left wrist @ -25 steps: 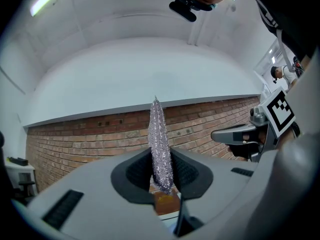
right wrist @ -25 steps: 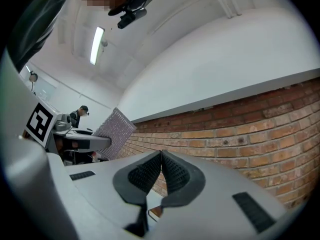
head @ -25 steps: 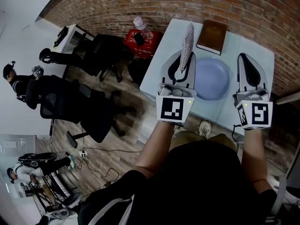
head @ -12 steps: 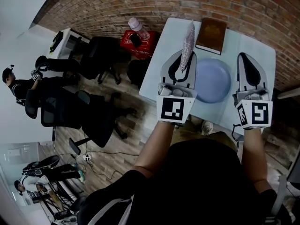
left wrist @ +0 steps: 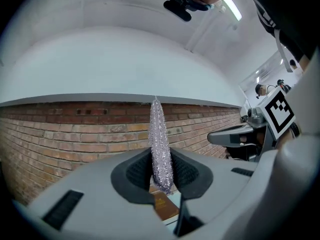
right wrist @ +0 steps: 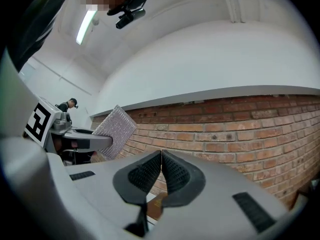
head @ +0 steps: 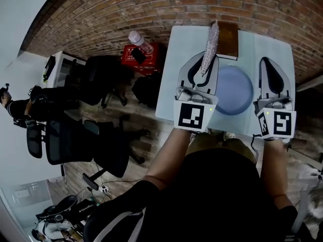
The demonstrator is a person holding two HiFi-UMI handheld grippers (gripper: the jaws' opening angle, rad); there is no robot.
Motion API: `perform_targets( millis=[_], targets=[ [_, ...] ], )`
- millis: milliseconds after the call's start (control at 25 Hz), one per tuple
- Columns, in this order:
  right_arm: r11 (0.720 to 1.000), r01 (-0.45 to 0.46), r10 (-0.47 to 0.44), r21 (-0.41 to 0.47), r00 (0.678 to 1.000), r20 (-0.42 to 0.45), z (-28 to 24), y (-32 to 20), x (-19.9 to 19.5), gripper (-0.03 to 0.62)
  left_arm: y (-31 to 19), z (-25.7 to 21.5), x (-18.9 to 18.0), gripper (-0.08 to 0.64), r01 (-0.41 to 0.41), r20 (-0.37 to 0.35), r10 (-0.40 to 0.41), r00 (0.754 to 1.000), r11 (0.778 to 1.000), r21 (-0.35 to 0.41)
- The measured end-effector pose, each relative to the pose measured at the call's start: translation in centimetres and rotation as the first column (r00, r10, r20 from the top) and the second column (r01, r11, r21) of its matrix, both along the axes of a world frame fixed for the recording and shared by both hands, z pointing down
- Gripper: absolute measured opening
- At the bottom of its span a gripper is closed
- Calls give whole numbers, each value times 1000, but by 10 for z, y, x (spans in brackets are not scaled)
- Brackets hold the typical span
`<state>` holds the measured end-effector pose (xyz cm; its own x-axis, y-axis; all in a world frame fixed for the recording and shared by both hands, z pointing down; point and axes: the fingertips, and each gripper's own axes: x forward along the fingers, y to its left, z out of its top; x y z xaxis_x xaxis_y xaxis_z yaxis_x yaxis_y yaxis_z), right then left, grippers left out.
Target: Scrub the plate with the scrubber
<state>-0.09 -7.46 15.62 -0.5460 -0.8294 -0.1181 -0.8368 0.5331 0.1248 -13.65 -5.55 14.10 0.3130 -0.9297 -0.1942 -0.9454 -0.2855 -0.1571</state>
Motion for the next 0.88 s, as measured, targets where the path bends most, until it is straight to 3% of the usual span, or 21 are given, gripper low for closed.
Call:
perform_targets(
  millis=[360,880],
  targets=[
    [993,-112,111,-25,994,-21,18,10,-17,35,-10,18,-18,80,-116,-23,115,993,993,-24],
    [984,-122,119,-128,992,-27,58,-6,-15,35,-26,59,-9,80,-131,-14,130,991,984,-118]
  ],
)
